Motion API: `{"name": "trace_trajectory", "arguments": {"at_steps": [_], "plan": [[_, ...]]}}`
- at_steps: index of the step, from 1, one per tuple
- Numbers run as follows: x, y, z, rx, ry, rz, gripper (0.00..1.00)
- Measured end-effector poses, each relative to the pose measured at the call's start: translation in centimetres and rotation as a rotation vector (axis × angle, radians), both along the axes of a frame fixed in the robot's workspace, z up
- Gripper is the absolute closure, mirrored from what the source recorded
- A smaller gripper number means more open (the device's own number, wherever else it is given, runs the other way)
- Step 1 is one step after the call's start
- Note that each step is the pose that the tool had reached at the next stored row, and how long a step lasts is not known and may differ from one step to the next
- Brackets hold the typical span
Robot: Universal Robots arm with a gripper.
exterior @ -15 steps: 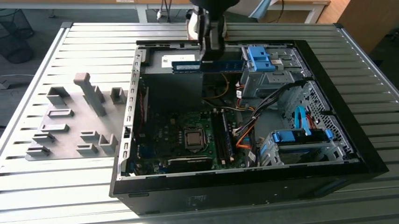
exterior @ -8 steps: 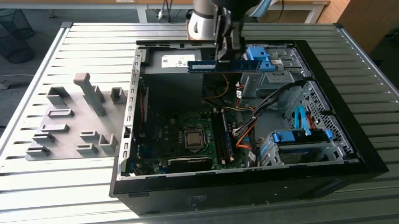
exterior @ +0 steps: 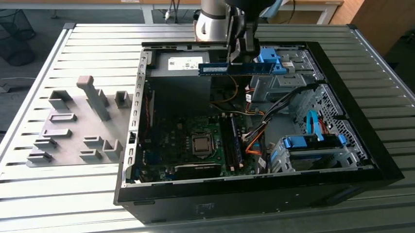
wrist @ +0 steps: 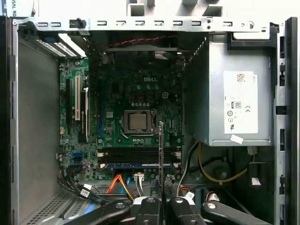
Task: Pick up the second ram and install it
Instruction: 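Pick up the second ram and move it above second insertion slot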
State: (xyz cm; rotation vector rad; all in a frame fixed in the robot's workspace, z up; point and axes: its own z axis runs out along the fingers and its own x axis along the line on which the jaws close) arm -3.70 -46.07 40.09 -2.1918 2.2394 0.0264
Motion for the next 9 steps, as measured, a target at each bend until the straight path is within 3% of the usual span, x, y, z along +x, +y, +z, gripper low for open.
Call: {"name": "trace_trajectory", "arguments": {"at_steps": [2, 6, 9], "plan": [[-0.2, 0.00, -0.02, -0.0001, 0.0000, 0.000, 0.86], [-1.8, 0.01, -0.15, -0.0001, -0.0001, 0.000, 0.86], [-1.9, 0.02, -0.14, -0.0004, -0.0001, 0.000, 0.86]]}}
